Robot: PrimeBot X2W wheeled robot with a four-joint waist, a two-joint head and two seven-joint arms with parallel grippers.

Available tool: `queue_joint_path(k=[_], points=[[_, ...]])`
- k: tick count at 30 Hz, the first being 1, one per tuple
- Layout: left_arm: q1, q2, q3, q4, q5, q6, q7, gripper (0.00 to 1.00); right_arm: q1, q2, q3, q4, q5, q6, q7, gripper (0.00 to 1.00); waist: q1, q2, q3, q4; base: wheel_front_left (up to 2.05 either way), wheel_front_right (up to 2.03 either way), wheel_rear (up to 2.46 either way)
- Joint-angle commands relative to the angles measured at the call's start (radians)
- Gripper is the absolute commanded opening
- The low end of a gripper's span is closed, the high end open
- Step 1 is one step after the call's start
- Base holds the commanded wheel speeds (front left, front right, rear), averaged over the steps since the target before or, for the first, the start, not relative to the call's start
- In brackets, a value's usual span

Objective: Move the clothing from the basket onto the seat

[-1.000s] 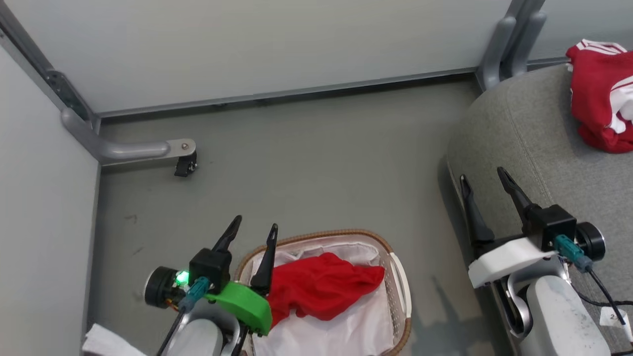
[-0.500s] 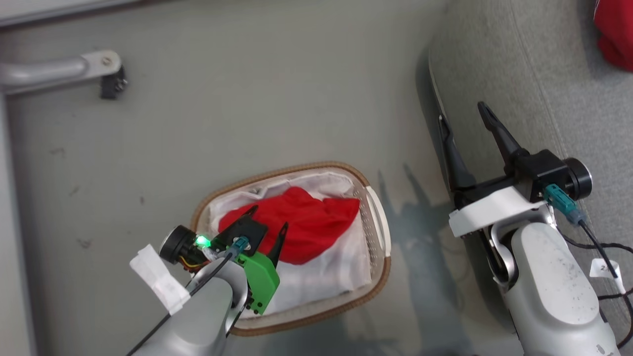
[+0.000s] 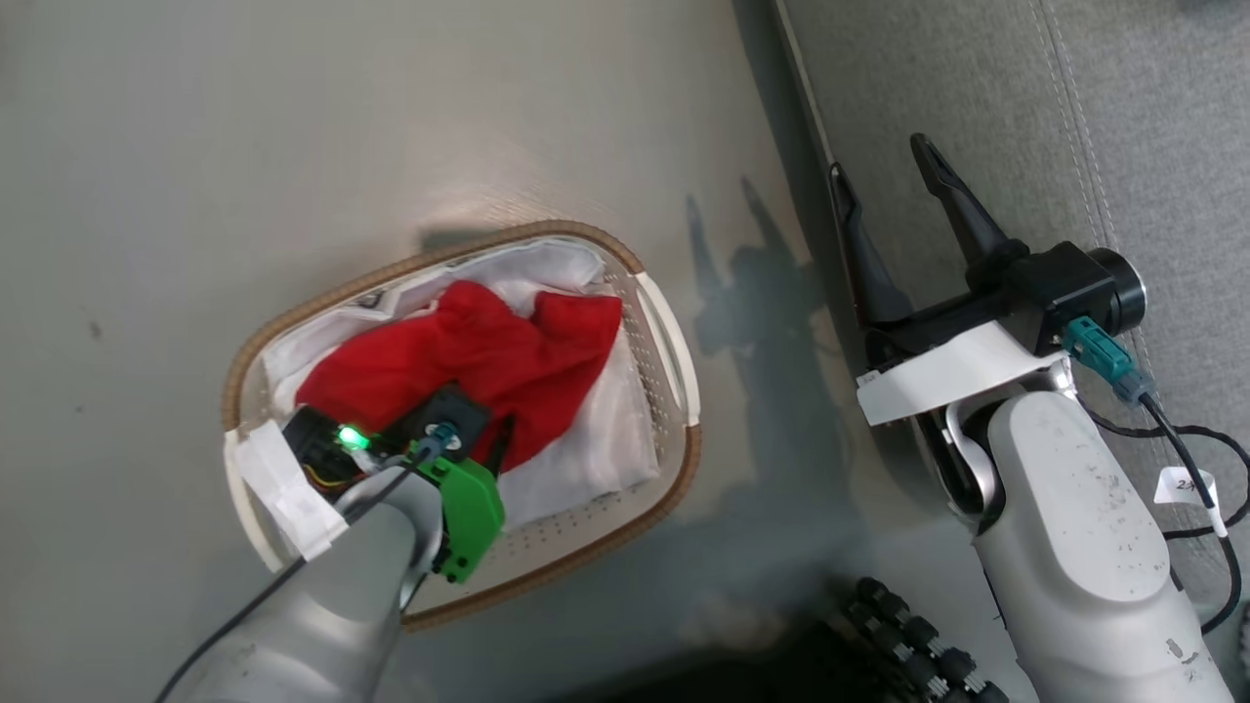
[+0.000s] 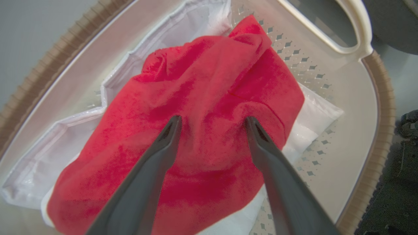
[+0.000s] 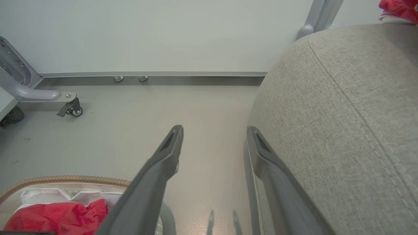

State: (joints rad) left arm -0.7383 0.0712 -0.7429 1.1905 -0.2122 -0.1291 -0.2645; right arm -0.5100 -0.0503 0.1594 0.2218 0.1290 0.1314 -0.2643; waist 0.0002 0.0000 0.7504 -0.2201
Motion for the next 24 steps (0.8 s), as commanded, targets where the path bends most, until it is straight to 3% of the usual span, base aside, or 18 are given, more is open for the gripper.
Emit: queue_joint_path(k=[1,9,10,11,14,24], points=[[-0.033,0.013,0.005,0.012,-0.007,0.005,0.000,1.00,-0.017,-0.001,0.006,-0.005,0.006,-0.001,0.000,1.00,-0.0002,0.0000,0.074,-0.072,0.00,0.00,0.00],[-0.073,0.029,0.019,0.066,-0.028,0.031,0.009,1.00,-0.031,-0.001,0.024,-0.012,0.021,-0.001,0.000,1.00,-0.0002,0.0000,0.102,-0.085,0.00,0.00,0.00],[-0.077,0.030,0.019,0.069,-0.031,0.032,0.012,0.65,-0.031,-0.001,0.025,-0.012,0.021,-0.001,0.000,1.00,-0.0002,0.0000,0.105,-0.086,0.00,0.00,0.00],[-0.079,0.030,0.020,0.073,-0.034,0.032,0.015,0.44,-0.032,-0.001,0.026,-0.011,0.021,-0.001,0.000,1.00,-0.0002,0.0000,0.106,-0.087,0.00,0.00,0.00],[-0.078,0.026,0.021,0.080,-0.044,0.030,0.016,0.00,-0.035,-0.001,0.026,-0.005,0.022,-0.001,0.000,1.00,-0.0002,0.0000,0.105,-0.088,0.00,0.00,0.00],[-0.024,0.006,0.015,0.074,-0.081,0.006,0.004,0.00,-0.011,-0.001,0.015,0.016,0.004,-0.001,0.000,1.00,-0.0002,0.0000,0.015,-0.056,0.00,0.00,0.00]])
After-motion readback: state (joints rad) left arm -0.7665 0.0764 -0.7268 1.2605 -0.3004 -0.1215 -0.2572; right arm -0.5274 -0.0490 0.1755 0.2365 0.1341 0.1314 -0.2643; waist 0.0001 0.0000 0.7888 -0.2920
